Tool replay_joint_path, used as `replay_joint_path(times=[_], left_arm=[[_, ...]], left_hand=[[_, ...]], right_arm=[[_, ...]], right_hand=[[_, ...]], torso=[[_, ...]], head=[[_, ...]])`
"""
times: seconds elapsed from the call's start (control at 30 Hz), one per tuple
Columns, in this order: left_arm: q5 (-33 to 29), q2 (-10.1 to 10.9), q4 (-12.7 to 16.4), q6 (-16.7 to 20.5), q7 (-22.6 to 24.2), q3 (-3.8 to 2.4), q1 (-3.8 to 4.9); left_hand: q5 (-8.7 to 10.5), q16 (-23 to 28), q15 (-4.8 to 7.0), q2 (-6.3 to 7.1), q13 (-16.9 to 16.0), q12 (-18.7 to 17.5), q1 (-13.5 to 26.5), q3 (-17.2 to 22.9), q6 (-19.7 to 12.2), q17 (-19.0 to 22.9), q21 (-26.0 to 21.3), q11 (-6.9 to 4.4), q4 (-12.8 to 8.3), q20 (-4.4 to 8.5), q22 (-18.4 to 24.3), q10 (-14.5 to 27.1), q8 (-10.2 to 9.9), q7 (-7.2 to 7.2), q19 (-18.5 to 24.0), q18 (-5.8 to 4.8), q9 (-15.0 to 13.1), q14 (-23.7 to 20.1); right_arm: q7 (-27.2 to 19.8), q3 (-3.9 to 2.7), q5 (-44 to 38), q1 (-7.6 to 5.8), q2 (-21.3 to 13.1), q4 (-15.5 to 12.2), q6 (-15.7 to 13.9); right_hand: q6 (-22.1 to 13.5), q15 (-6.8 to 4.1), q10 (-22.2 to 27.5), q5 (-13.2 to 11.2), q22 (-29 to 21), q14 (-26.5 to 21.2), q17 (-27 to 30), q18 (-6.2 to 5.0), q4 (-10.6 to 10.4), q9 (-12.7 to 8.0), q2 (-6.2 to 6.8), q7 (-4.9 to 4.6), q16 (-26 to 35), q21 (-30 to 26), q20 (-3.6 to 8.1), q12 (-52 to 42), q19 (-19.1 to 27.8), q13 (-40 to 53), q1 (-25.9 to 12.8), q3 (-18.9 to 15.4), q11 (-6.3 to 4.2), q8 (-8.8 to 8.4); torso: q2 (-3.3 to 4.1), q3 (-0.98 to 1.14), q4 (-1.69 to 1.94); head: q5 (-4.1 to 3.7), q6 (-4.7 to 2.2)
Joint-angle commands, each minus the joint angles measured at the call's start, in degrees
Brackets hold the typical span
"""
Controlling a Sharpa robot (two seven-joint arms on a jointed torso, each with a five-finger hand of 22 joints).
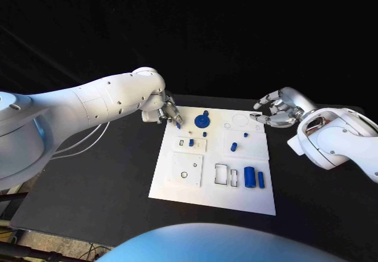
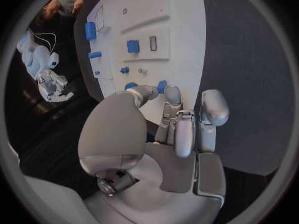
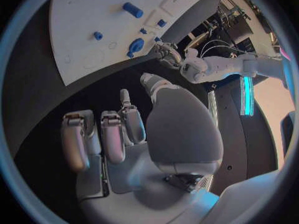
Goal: Assemble the parts on the task board
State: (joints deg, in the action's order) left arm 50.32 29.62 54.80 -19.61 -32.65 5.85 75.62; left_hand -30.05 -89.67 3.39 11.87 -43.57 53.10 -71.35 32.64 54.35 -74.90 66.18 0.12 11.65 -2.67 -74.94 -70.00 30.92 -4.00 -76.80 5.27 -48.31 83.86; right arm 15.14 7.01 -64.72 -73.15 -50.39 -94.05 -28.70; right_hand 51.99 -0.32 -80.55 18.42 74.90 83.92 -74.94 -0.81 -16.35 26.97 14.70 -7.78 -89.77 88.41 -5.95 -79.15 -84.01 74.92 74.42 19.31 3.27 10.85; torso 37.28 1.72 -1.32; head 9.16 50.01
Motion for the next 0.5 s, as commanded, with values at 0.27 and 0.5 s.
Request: replay_joint_path(times=[0.27, 0.5], left_arm=[[-2.2, 3.3, 6.0, 7.9, 2.3, 0.01, 0.00], [-1.8, 7.1, 12.0, 11.1, 3.1, 0.01, -0.03]], left_hand=[[-9.45, -0.3, 1.30, 1.46, -2.7, 2.1, 2.9, 10.6, 4.2, -15.1, 4.4, -2.13, -12.7, 0.89, -9.2, -4.7, -1.0, 1.58, -2.2, -0.80, -3.3, 6.1], [-12.25, -0.3, 1.68, 1.92, -3.8, 2.9, 3.9, 10.8, 5.5, -15.1, 5.7, -2.51, -13.7, 1.28, -9.5, -6.0, -1.6, 1.96, -2.8, -1.01, -3.9, 6.1]], right_arm=[[-0.1, 0.00, -0.3, 0.06, -0.2, -0.1, -0.1], [-0.1, 0.00, -0.3, 0.06, -0.5, -0.2, -0.3]], right_hand=[[-0.5, -0.35, 0.1, 0.3, 14.4, 6.0, -14.6, 0.28, 0.0, 0.2, -0.04, 0.01, 0.0, -0.5, 0.36, 0.1, -4.8, 3.7, -0.9, 0.4, -0.09, 0.33], [-0.5, -0.35, 0.1, 0.3, 14.4, 6.0, -14.6, 0.28, 0.0, 0.2, -0.04, 0.01, 0.0, -0.5, 0.36, 0.1, -4.8, 3.7, -0.9, 0.4, -0.09, 0.33]], torso=[[0.00, 0.02, 0.03], [0.00, 0.04, 0.01]], head=[[0.07, -0.01], [0.12, -0.01]])
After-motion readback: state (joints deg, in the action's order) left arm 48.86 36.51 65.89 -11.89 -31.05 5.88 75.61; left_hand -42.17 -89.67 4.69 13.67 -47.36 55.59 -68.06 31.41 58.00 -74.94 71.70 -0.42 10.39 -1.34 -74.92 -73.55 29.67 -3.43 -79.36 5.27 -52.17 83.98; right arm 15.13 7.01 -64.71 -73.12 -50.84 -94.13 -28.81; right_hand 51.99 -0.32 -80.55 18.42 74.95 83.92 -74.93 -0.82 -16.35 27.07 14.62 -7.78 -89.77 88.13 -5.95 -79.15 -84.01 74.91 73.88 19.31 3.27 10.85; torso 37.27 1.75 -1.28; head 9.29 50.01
